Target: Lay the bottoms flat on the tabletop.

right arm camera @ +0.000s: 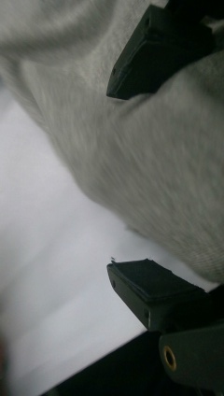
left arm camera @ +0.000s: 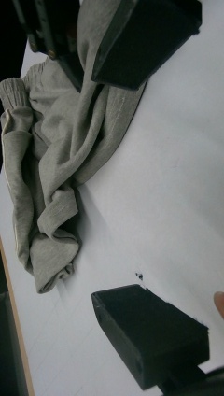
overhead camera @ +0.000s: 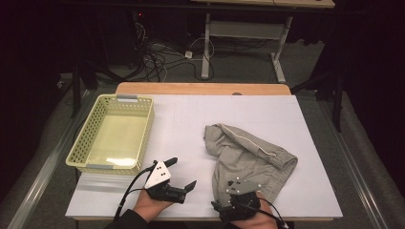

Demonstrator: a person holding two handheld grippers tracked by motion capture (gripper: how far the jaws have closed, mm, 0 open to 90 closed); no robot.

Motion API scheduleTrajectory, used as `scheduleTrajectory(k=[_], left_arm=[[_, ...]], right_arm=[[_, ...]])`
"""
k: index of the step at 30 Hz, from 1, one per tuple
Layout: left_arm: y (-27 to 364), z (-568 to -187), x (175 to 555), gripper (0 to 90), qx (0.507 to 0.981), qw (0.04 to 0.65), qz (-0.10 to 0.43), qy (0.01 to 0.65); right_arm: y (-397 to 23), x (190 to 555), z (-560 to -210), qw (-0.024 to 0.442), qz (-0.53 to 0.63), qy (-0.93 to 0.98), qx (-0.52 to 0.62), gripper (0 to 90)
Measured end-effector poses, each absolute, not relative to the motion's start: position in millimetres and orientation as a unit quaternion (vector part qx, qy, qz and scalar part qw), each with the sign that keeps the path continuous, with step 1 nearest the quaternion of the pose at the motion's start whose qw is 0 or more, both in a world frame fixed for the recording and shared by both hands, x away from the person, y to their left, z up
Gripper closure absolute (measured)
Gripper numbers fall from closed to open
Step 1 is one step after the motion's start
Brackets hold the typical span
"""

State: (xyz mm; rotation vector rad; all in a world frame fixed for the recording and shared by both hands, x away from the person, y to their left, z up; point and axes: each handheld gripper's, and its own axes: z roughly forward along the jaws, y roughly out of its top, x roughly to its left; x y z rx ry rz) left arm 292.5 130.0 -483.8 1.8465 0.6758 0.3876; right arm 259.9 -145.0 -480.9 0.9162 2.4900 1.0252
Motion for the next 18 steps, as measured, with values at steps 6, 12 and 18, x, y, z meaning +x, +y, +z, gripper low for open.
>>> scheduleTrajectory(k=[6, 12, 18], left_arm=[[130.4, -483.8, 293.1, 0.0, 0.777, 0.539, 0.16, 0.285], [130.4, -483.8, 291.5, 0.0, 0.776, 0.539, 0.165, 0.282], [130.9, -483.8, 291.9, 0.0, 0.776, 0.541, 0.162, 0.283]], right_arm=[[-154.3, 261.0, -485.3, 0.167, 0.366, 0.859, 0.316, 33.5], [-179.4, 260.2, -480.9, 0.187, 0.362, 0.859, 0.311, 70.7], [-222.1, 260.4, -476.7, 0.217, 0.347, 0.849, 0.335, 72.3]])
